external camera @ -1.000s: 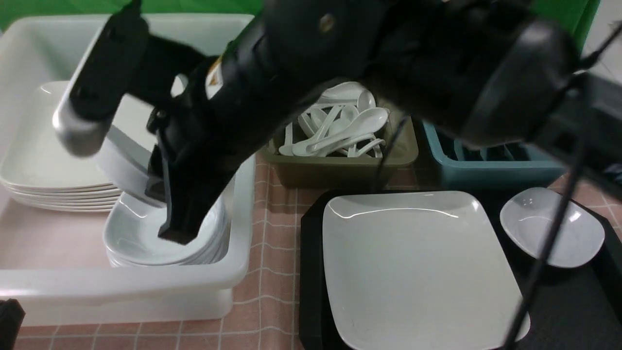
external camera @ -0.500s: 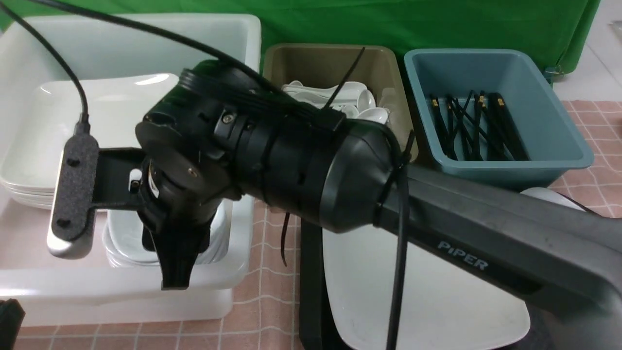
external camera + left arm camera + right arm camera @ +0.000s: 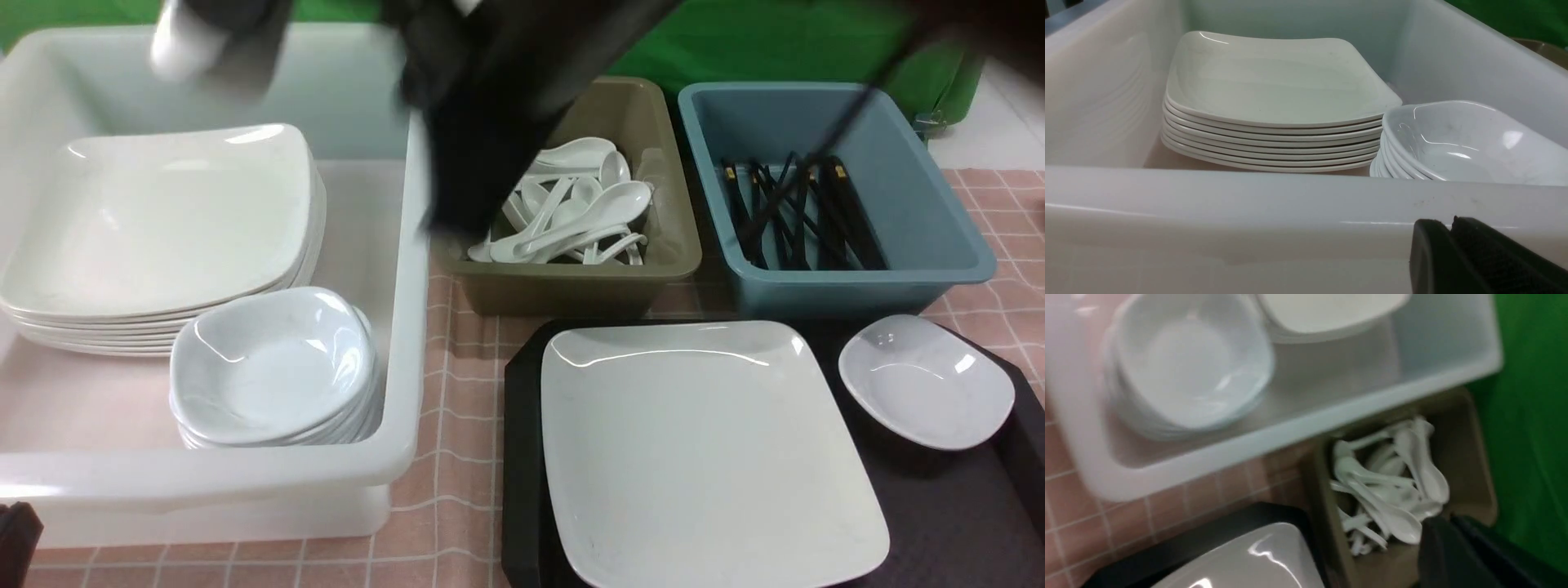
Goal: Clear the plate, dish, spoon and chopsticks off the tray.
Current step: Use the right arm to grab a small plate from the dinner plate
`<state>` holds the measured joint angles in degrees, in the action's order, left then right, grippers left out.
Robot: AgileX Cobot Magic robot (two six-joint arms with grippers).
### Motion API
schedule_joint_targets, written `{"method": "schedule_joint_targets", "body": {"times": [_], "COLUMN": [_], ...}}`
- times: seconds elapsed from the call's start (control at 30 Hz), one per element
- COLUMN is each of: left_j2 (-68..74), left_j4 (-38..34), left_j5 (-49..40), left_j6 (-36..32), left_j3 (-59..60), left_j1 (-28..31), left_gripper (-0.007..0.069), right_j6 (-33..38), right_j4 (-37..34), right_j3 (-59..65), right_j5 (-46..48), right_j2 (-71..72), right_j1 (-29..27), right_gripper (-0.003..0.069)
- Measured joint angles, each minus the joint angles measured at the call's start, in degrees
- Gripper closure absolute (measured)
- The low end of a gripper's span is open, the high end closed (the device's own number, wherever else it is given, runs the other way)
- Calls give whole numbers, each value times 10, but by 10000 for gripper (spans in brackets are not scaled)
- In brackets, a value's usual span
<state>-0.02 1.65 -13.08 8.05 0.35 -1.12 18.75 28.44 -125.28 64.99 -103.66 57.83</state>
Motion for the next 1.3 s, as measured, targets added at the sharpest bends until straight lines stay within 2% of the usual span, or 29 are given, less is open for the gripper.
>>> {"method": "schedule_joint_targets", "body": {"times": [0.13,0.23,0.27,0.3,0.37,0.4,0.43,0.53,0.57,0.67,0.7,0.73,0.77,0.8,0.87,1.07,1.3], "left_j2": [0,0,0,0,0,0,0,0,0,0,0,0,0,0,0,0,0], "left_j4": [1,1,1,1,1,1,1,1,1,1,1,1,1,1,1,1,1], "left_j5": [0,0,0,0,0,0,0,0,0,0,0,0,0,0,0,0,0], "left_j6": [0,0,0,0,0,0,0,0,0,0,0,0,0,-1,-1,-1,-1], "left_j3": [0,0,0,0,0,0,0,0,0,0,0,0,0,0,0,0,0], "left_j1": [0,0,0,0,0,0,0,0,0,0,0,0,0,0,0,0,0], "left_gripper": [576,574,574,573,571,571,568,564,564,561,561,561,561,558,554,551,543], "right_j6": [-53,-79,-80,-87,-91,-91,-91,-91,-90,-69,-68,-58,-58,-46,-25,11,34], "right_j4": [-24,-82,-97,-139,-180,-185,-199,-207,-207,-213,-214,-217,-218,-217,-206,-152,-134], "right_j3": [45,144,161,234,335,356,440,579,603,688,691,703,703,705,705,707,708], "right_j5": [0,0,0,-1,-2,-2,-6,-57,-74,-158,-162,-195,-199,-237,-291,-393,-429], "right_j2": [84,155,170,205,236,240,249,244,241,215,213,195,192,173,149,91,34], "right_j1": [-97,-202,-218,-292,-367,-374,-427,-481,-487,-495,-495,-494,-494,-490,-485,-479,-479], "right_gripper": [629,629,629,629,629,629,628,601,581,436,436,333,323,246,190,164,163]}}
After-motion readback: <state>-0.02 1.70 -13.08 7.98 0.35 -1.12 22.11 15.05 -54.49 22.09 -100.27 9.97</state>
